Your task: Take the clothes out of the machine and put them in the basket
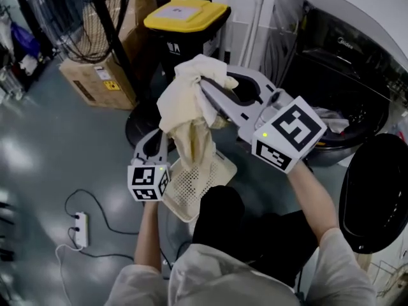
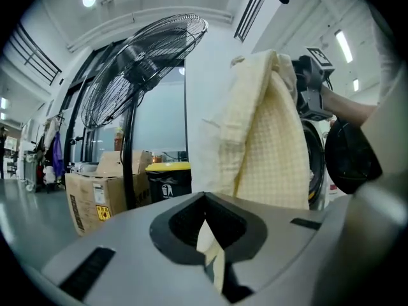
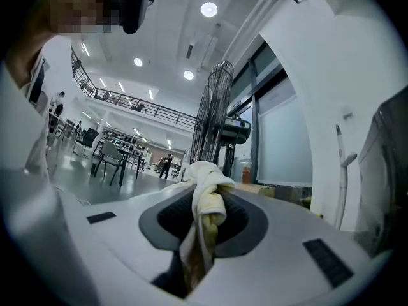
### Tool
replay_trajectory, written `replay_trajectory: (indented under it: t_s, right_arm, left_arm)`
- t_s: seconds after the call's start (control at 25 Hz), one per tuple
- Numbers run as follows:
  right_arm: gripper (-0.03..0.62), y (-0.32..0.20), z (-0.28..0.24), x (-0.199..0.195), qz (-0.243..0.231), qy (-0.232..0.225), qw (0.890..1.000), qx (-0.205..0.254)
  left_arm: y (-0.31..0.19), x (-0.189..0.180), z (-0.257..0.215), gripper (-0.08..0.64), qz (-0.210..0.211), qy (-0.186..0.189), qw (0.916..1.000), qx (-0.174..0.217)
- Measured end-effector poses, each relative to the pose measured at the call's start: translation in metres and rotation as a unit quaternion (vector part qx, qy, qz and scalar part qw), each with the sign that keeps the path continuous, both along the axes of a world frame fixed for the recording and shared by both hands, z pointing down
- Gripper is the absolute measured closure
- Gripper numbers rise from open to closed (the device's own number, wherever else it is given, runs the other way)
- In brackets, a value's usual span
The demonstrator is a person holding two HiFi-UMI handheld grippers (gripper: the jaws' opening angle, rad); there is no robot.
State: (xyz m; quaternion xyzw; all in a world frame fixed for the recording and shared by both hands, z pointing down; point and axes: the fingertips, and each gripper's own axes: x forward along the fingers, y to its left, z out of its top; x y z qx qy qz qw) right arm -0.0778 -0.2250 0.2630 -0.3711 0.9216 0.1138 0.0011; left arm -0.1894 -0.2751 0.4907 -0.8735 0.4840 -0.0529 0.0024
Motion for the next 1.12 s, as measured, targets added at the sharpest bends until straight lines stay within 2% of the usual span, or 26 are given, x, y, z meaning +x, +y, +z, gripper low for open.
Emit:
replay_trajectory:
  t_s: [0.24, 0.56, 0.92, 1.12]
  right_arm:
    - [0.509, -0.010, 0.072, -0.003, -0.002, 0.013, 0.998, -0.060]
    - [0.509, -0.027, 0.182, -0.007, -0.001, 0.023, 0.988, -0.152]
    - [0.508, -0.027, 0.306, 0.000, 0.011, 0.029, 0.968, -0.248]
    - [0.508, -0.028, 0.393, -0.002, 0.020, 0.076, 0.951, -0.299]
  left_arm:
    - [0.003, -0.007, 0.026, 0.541, -0.003, 0.001, 0.9998, -0.020]
    - [0.008, -0.002, 0.054, 0.541, 0.000, -0.006, 0.9990, -0.044]
    - [0.006, -0.005, 0.069, 0.541, -0.004, 0.002, 0.9987, -0.050]
    - [0.009, -0.005, 0.083, 0.541, -0.007, 0.000, 0.9981, -0.062]
